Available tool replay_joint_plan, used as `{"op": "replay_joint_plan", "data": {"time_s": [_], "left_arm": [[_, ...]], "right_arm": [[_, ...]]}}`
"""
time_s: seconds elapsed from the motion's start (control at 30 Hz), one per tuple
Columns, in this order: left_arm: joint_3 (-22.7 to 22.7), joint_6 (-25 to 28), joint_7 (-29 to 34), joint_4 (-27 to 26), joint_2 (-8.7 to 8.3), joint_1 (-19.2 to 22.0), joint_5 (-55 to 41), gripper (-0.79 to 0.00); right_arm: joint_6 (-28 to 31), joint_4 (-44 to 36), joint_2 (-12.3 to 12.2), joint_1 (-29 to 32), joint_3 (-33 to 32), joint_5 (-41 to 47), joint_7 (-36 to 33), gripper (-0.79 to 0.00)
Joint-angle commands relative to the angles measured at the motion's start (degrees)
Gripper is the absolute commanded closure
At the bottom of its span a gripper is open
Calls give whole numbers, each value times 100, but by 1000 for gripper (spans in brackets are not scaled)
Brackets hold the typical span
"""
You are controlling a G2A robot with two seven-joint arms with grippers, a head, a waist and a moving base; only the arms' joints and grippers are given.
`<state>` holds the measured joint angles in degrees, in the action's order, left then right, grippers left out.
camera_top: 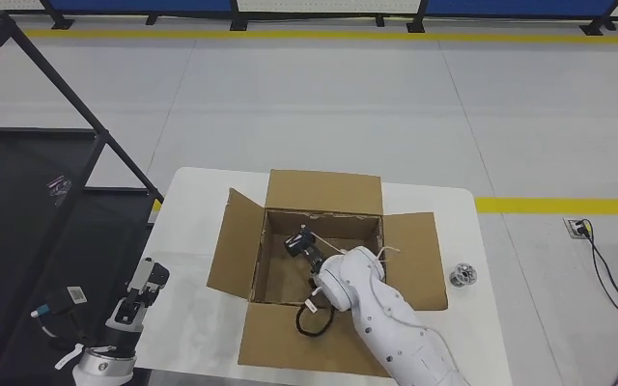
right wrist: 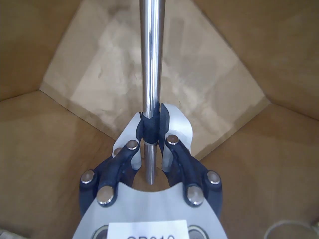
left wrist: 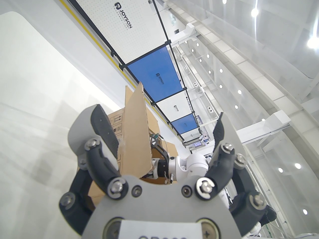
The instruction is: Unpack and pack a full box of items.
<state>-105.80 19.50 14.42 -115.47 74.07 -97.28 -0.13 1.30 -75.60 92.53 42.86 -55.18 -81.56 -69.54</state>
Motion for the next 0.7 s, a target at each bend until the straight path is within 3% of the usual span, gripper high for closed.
{"op": "replay_joint_plan", "data": {"time_s": [0.0,0.17,0.37,0.53,0.67], "left_arm": [[0,0,0,0,0,0,0,-785],[0,0,0,0,0,0,0,-785],[0,0,0,0,0,0,0,-785],[0,0,0,0,0,0,0,-785],[0,0,0,0,0,0,0,-785]], "right_arm": [[-54,-619,-63,314,-145,-191,184,0],[-2,-2225,-223,1208,-518,-639,843,0],[-19,-4436,-414,2693,-869,-1557,1725,0],[-555,-5685,-491,3785,-1150,-2269,1586,0],[-752,-5904,-511,4171,-1608,-2090,1325,0]]}}
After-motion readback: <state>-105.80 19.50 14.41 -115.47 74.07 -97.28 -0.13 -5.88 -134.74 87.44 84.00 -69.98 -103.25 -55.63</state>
